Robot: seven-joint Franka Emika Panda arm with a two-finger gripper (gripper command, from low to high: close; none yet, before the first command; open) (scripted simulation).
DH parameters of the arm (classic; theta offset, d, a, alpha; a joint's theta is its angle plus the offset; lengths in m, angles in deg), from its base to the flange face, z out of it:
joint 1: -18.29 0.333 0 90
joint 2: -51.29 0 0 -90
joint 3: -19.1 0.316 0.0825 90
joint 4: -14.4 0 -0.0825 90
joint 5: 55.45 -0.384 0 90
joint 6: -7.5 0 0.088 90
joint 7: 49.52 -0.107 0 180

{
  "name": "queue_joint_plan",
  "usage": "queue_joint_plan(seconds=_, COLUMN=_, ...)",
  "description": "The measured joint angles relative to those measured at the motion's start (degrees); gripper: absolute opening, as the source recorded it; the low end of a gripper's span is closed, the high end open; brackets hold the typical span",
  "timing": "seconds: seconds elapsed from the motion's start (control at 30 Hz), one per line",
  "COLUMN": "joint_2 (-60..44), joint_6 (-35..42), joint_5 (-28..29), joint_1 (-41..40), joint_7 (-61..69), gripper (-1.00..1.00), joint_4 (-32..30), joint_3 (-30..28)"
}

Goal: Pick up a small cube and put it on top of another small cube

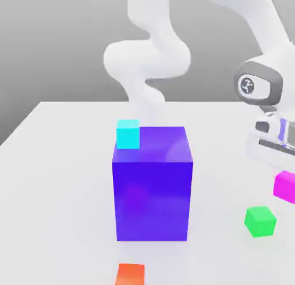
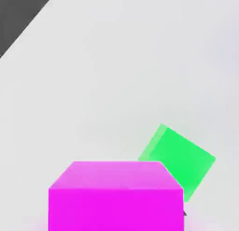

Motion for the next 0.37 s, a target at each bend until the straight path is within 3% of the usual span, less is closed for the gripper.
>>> queue_joint_plan(seconds=0.23, joint_2=-9.0, joint_6=-7.3, joint_5=12.0, joint_1=3.3, joint_7=-10.3, gripper=-1.00, joint_4=-0.2, joint_3=-5.7)
queue_joint_plan(seconds=0.27, joint_2=-10.4, joint_6=-8.5, joint_5=13.5, joint_1=4.6, joint_7=-11.4, gripper=1.00, joint_4=-0.1, joint_3=-7.2)
queue_joint_plan(seconds=0.37, joint_2=-10.4, joint_6=-8.5, joint_5=13.5, joint_1=4.6, joint_7=-11.4, gripper=1.00, joint_4=-0.1, joint_3=-7.2)
